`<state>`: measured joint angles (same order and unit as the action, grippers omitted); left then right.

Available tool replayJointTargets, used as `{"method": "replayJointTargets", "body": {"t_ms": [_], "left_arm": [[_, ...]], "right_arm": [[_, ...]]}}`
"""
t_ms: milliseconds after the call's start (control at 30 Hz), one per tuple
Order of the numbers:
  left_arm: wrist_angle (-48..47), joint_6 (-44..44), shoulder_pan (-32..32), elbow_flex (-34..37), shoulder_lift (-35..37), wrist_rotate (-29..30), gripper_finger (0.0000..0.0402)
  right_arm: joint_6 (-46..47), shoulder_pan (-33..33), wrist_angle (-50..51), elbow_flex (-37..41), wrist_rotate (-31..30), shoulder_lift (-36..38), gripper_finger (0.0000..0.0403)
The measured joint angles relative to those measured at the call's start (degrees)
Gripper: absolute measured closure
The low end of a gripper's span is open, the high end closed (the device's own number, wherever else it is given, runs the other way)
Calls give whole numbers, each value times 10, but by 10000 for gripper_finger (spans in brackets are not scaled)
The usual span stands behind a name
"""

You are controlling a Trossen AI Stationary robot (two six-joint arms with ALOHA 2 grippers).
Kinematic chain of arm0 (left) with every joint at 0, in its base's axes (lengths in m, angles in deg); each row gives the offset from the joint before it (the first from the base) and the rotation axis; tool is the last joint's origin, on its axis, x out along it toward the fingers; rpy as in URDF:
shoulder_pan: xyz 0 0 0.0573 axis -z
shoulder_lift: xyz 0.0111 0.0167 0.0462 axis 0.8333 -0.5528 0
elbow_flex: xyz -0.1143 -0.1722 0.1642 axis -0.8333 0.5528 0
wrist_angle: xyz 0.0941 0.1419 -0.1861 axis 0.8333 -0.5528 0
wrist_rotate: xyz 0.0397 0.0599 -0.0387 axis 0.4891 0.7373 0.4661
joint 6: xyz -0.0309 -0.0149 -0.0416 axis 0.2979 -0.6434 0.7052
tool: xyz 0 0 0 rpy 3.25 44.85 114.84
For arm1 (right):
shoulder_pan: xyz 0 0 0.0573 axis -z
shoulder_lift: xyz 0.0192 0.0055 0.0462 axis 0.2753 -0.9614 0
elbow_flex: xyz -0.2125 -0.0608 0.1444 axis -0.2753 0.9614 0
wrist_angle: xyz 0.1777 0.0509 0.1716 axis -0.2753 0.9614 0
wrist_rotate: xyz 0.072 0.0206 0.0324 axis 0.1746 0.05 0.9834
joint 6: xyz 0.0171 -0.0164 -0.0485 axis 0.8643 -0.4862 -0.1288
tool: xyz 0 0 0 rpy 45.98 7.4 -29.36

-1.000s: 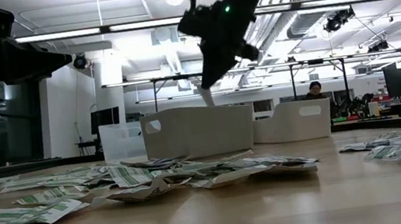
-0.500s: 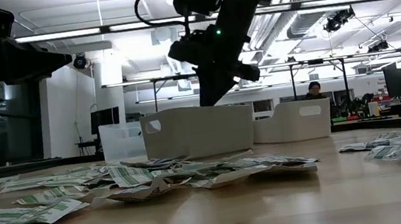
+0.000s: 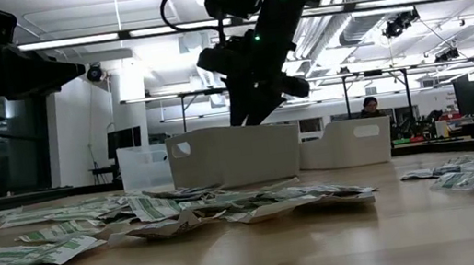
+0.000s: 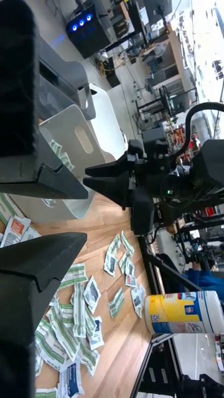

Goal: Pick & Place First Aid Supplies
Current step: Put the bandage pack into the gray bin

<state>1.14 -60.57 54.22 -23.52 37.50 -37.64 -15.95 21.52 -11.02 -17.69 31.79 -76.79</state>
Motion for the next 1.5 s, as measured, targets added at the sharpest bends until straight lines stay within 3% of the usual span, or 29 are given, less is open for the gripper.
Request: {"method": "replayJointTargets", "body": {"t_ms": [200, 433, 1033, 1500], "left_arm": [[0, 0, 0, 0, 0, 0, 305], [0, 0, 0, 0, 0, 0, 305], [0, 0, 0, 0, 0, 0, 305], [0, 0, 0, 0, 0, 0, 305]], "right_arm": [[29, -1, 15, 0, -4, 19, 247], [79, -13, 119, 24, -31, 84, 240], [302, -91, 126, 293, 83, 270, 247], [348, -137, 127, 384, 136, 291, 233]]}}
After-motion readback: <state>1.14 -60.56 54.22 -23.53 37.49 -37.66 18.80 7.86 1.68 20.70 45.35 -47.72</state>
